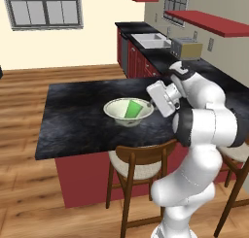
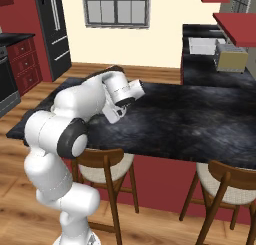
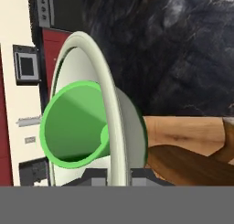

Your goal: Place the cup inside the bowl on the dining table and move the bowl to any counter.

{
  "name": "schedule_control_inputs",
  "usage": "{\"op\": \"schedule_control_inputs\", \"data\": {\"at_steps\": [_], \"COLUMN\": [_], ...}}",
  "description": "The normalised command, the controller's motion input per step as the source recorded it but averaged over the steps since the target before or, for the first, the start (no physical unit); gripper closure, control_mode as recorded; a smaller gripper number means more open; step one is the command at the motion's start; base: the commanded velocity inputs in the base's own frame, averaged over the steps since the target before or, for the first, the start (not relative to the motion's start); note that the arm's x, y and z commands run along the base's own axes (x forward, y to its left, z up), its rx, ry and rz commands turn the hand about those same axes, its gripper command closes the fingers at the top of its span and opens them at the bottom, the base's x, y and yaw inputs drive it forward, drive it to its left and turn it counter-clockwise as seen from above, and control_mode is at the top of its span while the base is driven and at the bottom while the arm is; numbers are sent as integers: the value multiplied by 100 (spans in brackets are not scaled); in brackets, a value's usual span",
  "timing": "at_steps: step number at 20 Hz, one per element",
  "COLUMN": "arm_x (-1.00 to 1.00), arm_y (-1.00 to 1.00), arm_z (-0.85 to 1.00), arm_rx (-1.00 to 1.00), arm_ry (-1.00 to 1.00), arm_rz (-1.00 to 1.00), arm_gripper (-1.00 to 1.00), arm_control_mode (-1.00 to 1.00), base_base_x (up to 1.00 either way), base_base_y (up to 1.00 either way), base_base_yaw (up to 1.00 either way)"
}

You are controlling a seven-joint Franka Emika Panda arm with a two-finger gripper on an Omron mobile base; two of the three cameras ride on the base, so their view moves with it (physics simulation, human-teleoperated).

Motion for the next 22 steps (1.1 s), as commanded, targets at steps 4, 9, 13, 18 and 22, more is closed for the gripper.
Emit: {"op": "schedule_control_inputs", "data": {"at_steps": [4,9,13,18,22], "arm_x": [-50,-48,-52,-36,0], "arm_y": [20,20,30,22,8], "arm_z": [4,9,13,11,0], "arm_rx": [0,0,0,0,0], "arm_ry": [0,0,0,0,0], "arm_rz": [0,0,0,0,0], "arm_gripper": [100,100,100,100,100], "arm_control_mode": [-100,-100,-100,-100,-100], "base_base_x": [0,0,0,0,0], "base_base_y": [0,0,0,0,0], "base_base_yaw": [0,0,0,0,0]}}
